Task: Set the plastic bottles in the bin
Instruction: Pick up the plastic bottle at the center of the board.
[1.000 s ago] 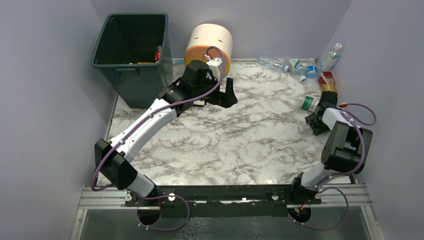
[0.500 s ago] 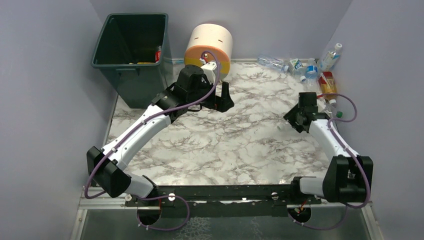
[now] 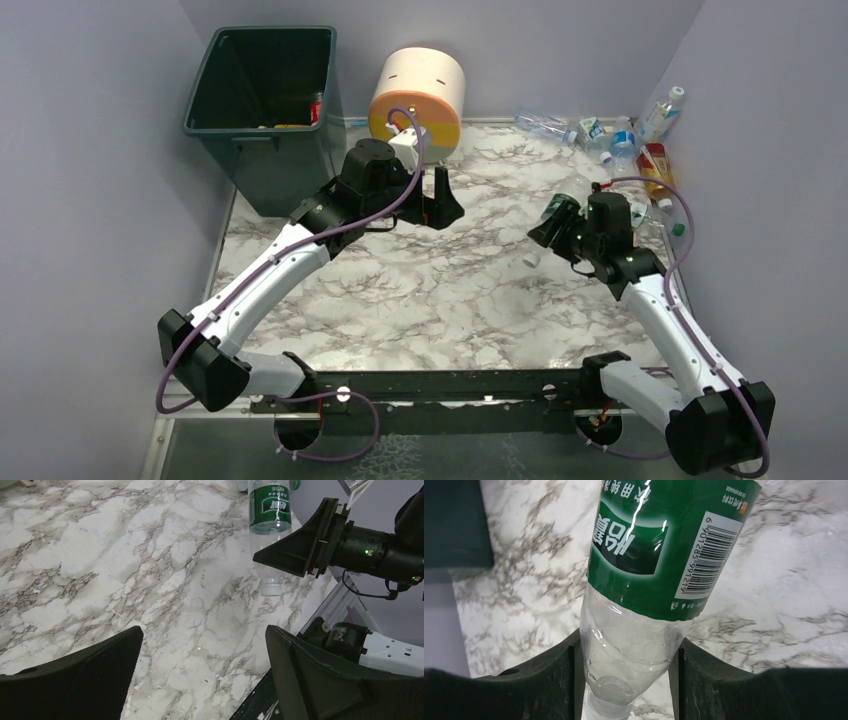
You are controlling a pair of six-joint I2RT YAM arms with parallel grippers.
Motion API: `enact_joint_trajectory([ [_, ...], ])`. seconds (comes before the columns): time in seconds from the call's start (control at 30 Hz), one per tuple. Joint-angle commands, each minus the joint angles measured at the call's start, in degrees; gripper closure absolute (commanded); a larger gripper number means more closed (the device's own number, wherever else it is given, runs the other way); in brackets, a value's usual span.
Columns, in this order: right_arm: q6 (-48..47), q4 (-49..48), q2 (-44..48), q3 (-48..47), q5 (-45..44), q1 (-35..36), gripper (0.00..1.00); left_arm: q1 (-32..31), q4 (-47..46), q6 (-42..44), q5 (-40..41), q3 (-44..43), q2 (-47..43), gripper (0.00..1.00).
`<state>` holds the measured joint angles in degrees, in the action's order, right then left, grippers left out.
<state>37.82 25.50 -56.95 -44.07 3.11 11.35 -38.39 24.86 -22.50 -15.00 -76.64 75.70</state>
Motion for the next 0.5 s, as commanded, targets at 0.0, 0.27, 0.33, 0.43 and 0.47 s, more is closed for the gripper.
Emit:
enact_joint_trajectory([
  [0.0, -5.23, -2.17, 0.72, -0.84, 10.17, 1.53, 0.52, -0.28, -2.89, -2.92, -0.2, 1.93, -1.84, 0.01],
  [0.27, -11.49, -0.06, -2.3, -9.03, 14.81, 8.14, 0.52, -0.04, -3.99, -5.02, -0.46, 2.76, -1.98, 0.01],
  [0.33, -12.14, -0.04, -2.12, -10.45, 14.41, 10.49, 0.52, 0.34, -4.16, -5.72, -0.7, 3.22, -2.12, 0.01],
  [0.43, -12.38, -0.82, -2.14, -10.16, 13.24, 14.32, 0.52, 0.97, -5.2, -7.35, -2.83, 4.09, -2.46, 0.01],
  [0.47, -12.37, -1.15, -2.24, -9.7, 12.83, 15.72, 0.52, 1.1, -5.72, -7.9, -3.62, 4.5, -2.69, 0.01],
])
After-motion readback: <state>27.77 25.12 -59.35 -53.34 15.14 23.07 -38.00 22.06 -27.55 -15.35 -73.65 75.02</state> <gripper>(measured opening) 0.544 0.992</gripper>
